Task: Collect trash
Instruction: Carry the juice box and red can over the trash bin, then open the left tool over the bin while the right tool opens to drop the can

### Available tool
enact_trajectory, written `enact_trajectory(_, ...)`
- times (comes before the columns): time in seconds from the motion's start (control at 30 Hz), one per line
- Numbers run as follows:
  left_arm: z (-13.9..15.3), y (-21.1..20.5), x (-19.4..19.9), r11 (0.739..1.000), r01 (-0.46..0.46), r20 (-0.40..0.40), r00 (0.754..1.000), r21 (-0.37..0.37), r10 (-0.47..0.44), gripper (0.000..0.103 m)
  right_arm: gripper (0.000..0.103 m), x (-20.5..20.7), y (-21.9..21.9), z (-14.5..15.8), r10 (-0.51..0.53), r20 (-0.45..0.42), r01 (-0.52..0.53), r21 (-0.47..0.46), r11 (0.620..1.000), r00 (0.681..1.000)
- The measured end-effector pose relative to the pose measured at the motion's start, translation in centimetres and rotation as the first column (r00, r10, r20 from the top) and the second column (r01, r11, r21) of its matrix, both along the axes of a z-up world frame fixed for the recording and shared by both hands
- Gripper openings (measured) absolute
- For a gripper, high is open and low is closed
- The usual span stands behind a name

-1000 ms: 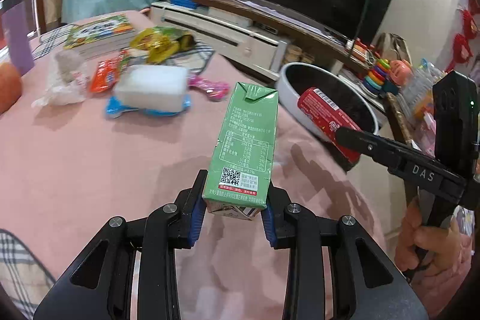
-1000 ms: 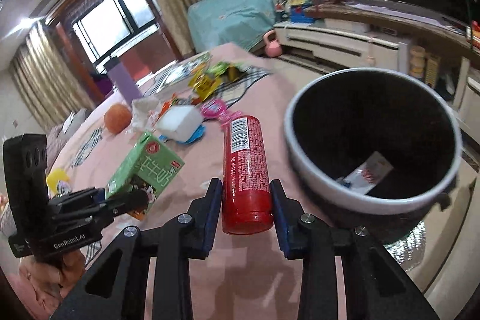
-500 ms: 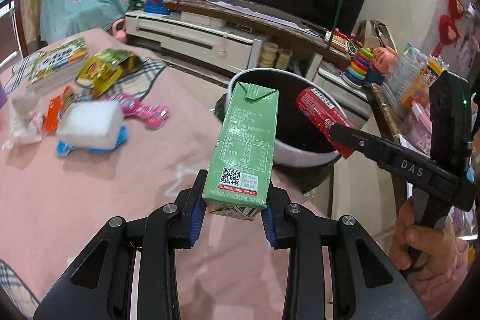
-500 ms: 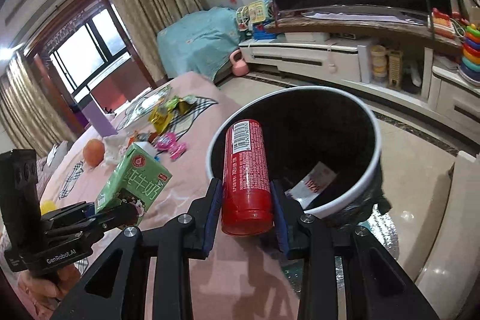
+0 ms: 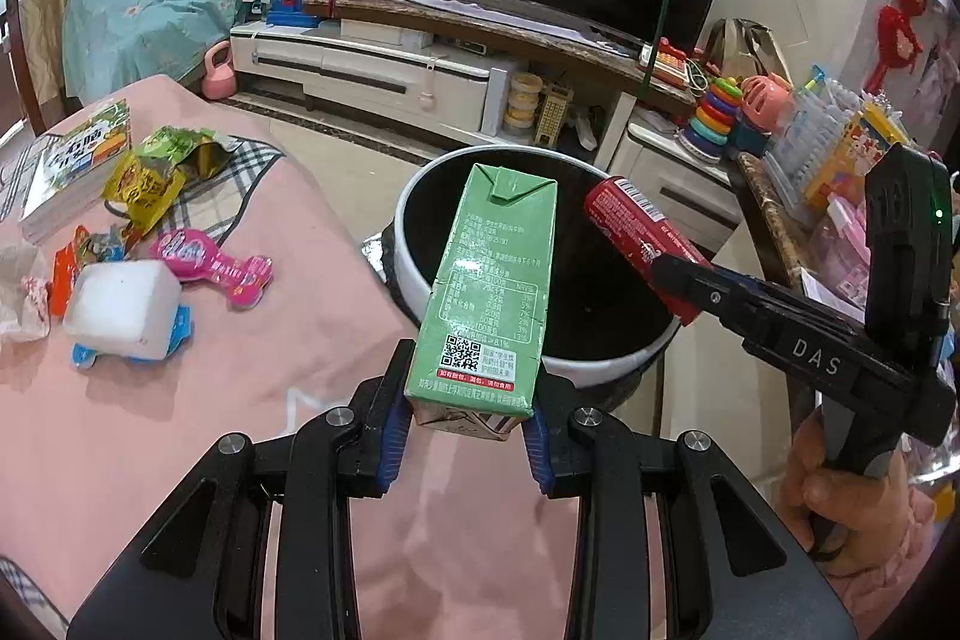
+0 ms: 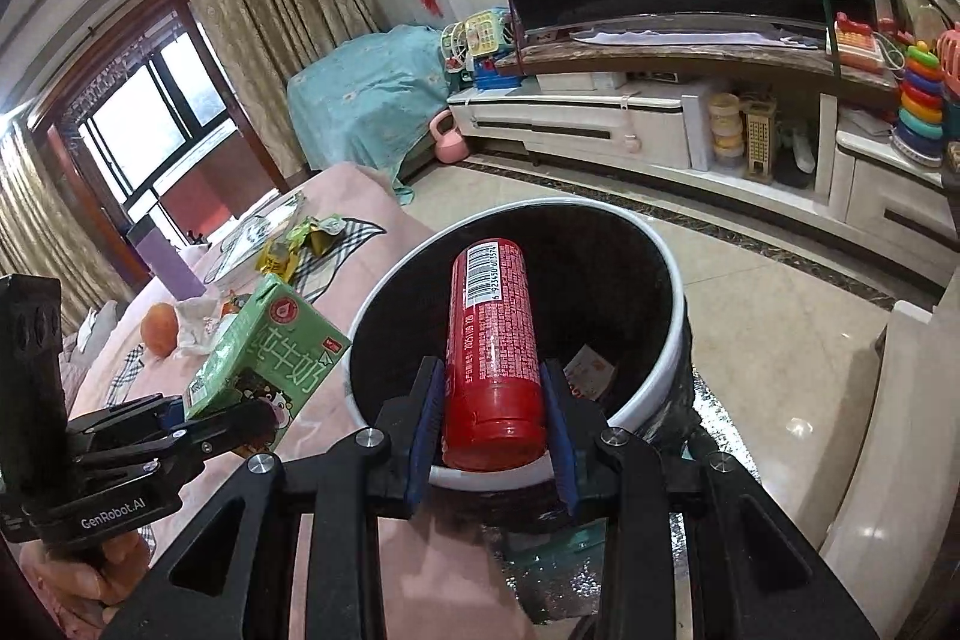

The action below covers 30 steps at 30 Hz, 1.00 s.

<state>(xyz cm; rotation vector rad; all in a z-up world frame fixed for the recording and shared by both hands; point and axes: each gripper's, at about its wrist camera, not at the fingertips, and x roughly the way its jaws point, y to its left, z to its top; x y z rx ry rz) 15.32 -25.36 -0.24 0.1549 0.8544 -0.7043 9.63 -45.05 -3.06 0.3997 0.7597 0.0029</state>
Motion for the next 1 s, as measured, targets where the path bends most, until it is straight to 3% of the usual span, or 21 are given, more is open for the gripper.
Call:
enact_trajectory(0.43,-0.4,-3.3,1.7,0.999,0.007,-0.018,1.000,0.032,-0.006,0.031,0.033,1.0,-1.5,-0.4,-0.015,-0.015,0.015,0.002,1.000,1.000)
enact_trajectory(1.0,-1.5,-4.5,2.7,0.999,-0.001,-0.047,0.999,0.042,0.003,0.031,0.033,2.5,-2.2,-1.2,-0.013,-0.058,0.013,-0.001,1.000,0.998)
